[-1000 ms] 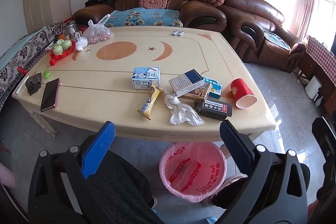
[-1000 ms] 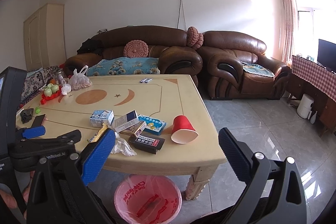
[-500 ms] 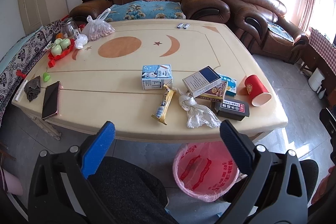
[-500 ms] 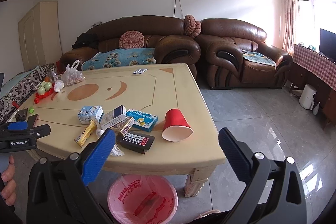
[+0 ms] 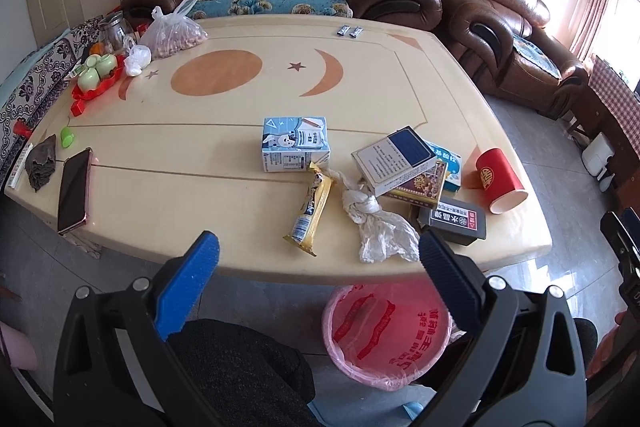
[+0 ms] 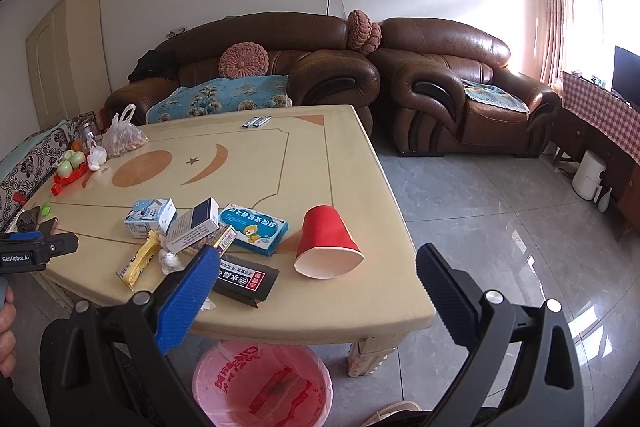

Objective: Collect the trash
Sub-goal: 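Close left tool on the blue milk carton while right tool closes on the red paper cup, then carry the milk carton in left tool while right tool carries the red cup to the pink bin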

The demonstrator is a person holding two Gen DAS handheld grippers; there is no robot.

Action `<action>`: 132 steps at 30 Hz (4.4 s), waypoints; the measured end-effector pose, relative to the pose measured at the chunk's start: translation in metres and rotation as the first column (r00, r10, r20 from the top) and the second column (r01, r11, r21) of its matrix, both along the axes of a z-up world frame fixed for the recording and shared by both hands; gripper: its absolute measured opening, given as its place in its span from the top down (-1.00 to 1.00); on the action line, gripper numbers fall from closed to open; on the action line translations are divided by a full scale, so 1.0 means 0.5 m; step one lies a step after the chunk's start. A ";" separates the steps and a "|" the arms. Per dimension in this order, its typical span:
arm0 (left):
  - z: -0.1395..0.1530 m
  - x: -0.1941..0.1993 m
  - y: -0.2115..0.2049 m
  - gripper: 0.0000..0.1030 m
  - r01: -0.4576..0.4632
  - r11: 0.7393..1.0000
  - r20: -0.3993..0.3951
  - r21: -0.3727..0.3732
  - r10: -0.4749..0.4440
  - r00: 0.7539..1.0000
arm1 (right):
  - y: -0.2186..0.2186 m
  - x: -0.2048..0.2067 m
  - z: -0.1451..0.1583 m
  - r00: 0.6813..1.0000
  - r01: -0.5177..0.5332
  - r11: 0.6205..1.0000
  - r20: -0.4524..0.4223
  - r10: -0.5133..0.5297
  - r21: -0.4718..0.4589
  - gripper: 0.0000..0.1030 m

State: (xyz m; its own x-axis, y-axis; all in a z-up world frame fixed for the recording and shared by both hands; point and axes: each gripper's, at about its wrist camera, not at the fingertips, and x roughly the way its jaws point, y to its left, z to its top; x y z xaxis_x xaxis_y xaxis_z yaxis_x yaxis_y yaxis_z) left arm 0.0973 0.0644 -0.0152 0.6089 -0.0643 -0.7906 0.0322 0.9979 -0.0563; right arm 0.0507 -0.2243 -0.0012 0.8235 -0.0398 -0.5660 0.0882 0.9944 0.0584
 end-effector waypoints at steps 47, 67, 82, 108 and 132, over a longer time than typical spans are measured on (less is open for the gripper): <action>-0.157 0.341 0.022 -0.90 -0.036 0.999 -0.225 0.004 0.036 0.974 | -0.013 0.301 -0.182 0.969 -0.075 0.996 -0.240 0.060 -0.053 -0.87; -0.258 0.445 0.032 -0.90 -0.048 0.999 -0.352 -0.025 0.036 0.935 | -0.021 0.383 -0.268 0.942 -0.107 0.992 -0.326 0.081 -0.062 -0.87; -0.262 0.472 0.012 -0.61 -0.001 1.000 -0.358 0.005 0.003 0.934 | -0.030 0.395 -0.294 0.934 -0.104 0.994 -0.347 0.085 -0.036 -0.35; -0.102 0.392 0.029 -0.60 -0.003 1.000 -0.172 0.011 0.005 0.985 | -0.047 0.355 -0.153 0.983 -0.045 0.999 -0.178 0.044 -0.005 -0.18; 0.022 0.054 -0.016 -0.60 0.073 0.996 -0.023 0.047 -0.071 0.997 | 0.052 0.082 0.031 0.988 -0.147 0.988 -0.056 0.144 -0.046 -0.19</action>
State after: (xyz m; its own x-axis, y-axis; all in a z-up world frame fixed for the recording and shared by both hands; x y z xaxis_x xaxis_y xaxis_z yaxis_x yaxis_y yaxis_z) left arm 0.1245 0.0564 -0.0042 0.5867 -0.0692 -0.8068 0.1034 0.9946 -0.0101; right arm 0.0915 -0.1983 0.0141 0.7919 0.0489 -0.6087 -0.0558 0.9984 0.0076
